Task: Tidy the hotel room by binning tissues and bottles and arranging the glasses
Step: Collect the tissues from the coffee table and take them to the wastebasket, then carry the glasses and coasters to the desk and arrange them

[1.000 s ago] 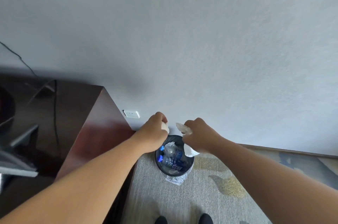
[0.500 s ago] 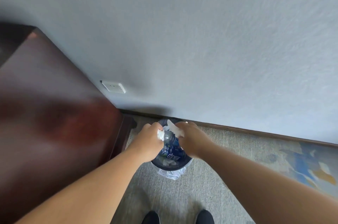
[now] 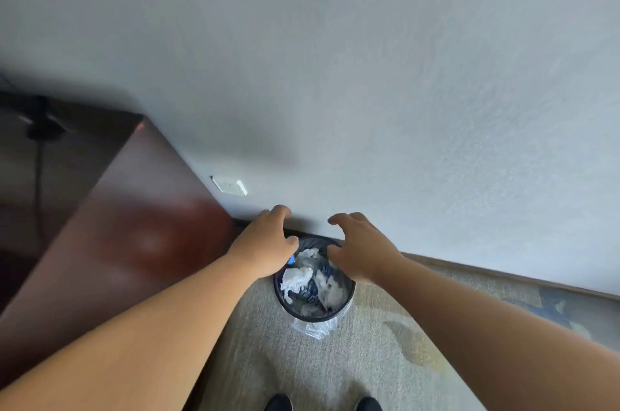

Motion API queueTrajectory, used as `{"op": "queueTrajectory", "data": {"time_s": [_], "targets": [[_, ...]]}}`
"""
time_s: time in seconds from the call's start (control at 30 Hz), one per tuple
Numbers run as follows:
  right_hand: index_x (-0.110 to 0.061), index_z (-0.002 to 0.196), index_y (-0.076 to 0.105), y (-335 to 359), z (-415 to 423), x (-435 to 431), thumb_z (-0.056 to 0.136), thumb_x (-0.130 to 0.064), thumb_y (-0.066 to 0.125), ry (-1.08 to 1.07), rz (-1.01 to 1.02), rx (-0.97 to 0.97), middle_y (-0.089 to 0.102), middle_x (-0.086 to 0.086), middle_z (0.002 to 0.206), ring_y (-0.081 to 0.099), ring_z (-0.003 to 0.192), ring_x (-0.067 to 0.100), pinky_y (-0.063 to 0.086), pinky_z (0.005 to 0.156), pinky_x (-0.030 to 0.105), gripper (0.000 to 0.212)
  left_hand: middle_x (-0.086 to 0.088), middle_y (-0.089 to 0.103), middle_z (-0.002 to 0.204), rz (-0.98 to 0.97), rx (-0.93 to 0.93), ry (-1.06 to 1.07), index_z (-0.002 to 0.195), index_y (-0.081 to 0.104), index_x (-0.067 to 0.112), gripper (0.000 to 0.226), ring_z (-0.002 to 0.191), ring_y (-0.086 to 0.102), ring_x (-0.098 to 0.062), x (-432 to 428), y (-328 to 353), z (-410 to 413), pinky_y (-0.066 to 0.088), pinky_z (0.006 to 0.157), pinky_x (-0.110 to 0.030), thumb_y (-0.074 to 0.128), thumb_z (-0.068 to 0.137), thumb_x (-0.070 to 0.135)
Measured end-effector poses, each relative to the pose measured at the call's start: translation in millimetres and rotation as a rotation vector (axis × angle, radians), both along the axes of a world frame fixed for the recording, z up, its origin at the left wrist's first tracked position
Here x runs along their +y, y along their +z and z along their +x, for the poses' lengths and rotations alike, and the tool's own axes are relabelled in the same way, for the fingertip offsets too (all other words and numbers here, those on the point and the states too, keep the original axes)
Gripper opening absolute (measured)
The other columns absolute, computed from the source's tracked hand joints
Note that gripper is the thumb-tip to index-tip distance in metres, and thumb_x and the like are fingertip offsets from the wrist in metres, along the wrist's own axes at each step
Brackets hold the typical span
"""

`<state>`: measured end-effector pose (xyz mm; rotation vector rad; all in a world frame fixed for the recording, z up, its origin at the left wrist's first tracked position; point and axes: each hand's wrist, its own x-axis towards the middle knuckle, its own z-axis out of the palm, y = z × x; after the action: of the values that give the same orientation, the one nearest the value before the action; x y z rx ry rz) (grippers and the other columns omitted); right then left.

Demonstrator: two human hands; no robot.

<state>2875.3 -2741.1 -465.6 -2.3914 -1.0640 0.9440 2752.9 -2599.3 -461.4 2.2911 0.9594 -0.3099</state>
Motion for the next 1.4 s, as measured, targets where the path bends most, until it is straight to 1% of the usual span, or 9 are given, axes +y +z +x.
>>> {"op": "queueTrajectory", "data": {"time_s": [0.23,0.33,0.5,0.67,0.9,1.07,1.2,1.3,1.4], "targets": [[-0.028,0.138,0.039,147,8,-9,0.086,-0.038,0.05,0.082,0.138,-0.154,0.039,-0.004,0.142,0.048,0.12,0.018,0.04,0.092,0.031,0.055,-0.006,0.044,0.138,0.145,-0.104,0.025,0.138,0.038,0.025,0.05,0.121,0.049,-0.02,-20,141,1,0.036,0.088,-0.027,0.05,0.09,0.032],[-0.027,0.14,0.038,204,1,-13,0.088,-0.041,0.049,0.13,0.179,-0.224,0.038,-0.005,0.144,0.048,0.121,0.017,0.039,0.094,0.031,0.055,-0.005,0.044,0.139,0.215,-0.13,0.017,0.138,0.039,0.025,0.049,0.122,0.049,-0.021,-31,198,-9,0.041,0.096,-0.035,0.05,0.091,0.035],[-0.027,0.145,0.031,288,-33,-25,0.088,-0.048,0.047,0.17,0.249,-0.29,0.033,-0.008,0.149,0.044,0.127,0.014,0.038,0.096,0.03,0.063,0.001,0.041,0.141,0.349,-0.183,0.02,0.138,0.04,0.028,0.051,0.123,0.047,-0.019,-51,290,-46,0.037,0.095,-0.028,0.047,0.09,0.043],[-0.026,0.146,0.031,352,-91,-43,0.088,-0.046,0.048,0.213,0.345,-0.352,0.032,-0.008,0.15,0.042,0.13,0.014,0.038,0.098,0.03,0.064,0.002,0.041,0.14,0.415,-0.275,0.056,0.138,0.041,0.027,0.053,0.123,0.047,-0.018,-74,364,-109,0.039,0.1,-0.034,0.05,0.088,0.041],[-0.026,0.145,0.033,419,-211,-79,0.088,-0.045,0.051,0.283,0.463,-0.403,0.033,-0.005,0.15,0.043,0.129,0.016,0.036,0.1,0.029,0.063,0.003,0.043,0.138,0.522,-0.341,0.12,0.137,0.044,0.026,0.053,0.124,0.044,-0.017,-121,423,-243,0.039,0.1,-0.034,0.051,0.087,0.043],[-0.026,0.143,0.037,464,-287,-90,0.087,-0.044,0.053,0.384,0.543,-0.439,0.037,-0.003,0.148,0.043,0.129,0.018,0.036,0.1,0.03,0.062,0.002,0.046,0.132,0.591,-0.349,0.189,0.133,0.046,0.025,0.048,0.115,0.048,-0.017,-142,464,-327,0.043,0.092,-0.032,0.052,0.087,0.041],[-0.026,0.143,0.037,482,-331,-87,0.088,-0.042,0.052,0.474,0.569,-0.455,0.037,-0.003,0.147,0.043,0.129,0.02,0.036,0.097,0.029,0.059,0.002,0.043,0.131,0.629,-0.357,0.278,0.136,0.044,0.026,0.051,0.11,0.049,-0.016,-154,486,-379,0.044,0.086,-0.031,0.052,0.088,0.043],[-0.026,0.143,0.037,490,-358,-79,0.089,-0.042,0.052,0.552,0.589,-0.441,0.039,-0.003,0.146,0.045,0.128,0.02,0.035,0.095,0.026,0.059,0.001,0.042,0.134,0.649,-0.319,0.352,0.138,0.041,0.026,0.053,0.109,0.05,-0.018,-161,497,-414,0.046,0.088,-0.035,0.052,0.09,0.045],[-0.027,0.142,0.039,496,-380,-71,0.089,-0.043,0.052,0.638,0.641,-0.413,0.042,-0.002,0.143,0.049,0.122,0.019,0.036,0.088,0.022,0.056,0.0,0.041,0.138,0.679,-0.289,0.457,0.14,0.04,0.026,0.054,0.107,0.053,-0.019,-164,506,-447,0.047,0.086,-0.034,0.051,0.091,0.044]]}}
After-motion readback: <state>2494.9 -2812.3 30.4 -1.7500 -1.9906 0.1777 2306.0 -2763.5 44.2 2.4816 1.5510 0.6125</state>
